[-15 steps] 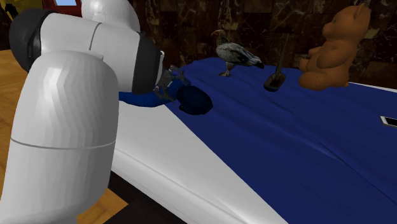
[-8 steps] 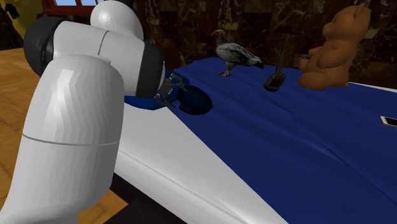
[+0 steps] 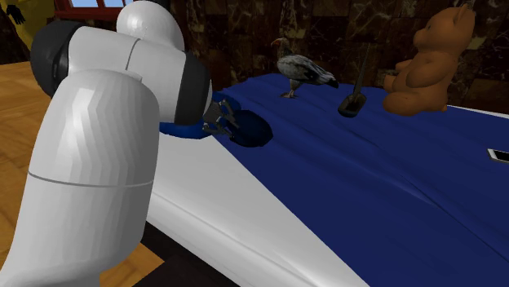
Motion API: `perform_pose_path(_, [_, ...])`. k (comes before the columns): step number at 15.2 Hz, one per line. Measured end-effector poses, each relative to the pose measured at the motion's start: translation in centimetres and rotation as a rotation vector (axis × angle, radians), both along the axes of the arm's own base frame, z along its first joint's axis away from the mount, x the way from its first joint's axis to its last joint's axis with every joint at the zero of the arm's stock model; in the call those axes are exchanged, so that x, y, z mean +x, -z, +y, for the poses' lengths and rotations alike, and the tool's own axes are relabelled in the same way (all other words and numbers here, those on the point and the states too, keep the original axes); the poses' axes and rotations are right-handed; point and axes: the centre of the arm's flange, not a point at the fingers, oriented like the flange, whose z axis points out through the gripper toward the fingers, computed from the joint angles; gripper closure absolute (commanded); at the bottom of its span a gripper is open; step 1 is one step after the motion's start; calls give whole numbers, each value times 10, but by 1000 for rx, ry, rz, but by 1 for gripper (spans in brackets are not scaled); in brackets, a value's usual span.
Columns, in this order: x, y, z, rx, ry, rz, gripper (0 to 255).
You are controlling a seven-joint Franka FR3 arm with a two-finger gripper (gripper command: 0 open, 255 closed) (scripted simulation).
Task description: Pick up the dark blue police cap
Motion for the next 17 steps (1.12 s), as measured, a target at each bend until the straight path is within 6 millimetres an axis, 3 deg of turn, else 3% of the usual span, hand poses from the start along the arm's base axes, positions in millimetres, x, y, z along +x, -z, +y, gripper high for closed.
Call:
perform_pose_path(4, [0,-3,1,0,0,1,255])
perform_pose_path(17, [1,-68,1,0,-2,2,255])
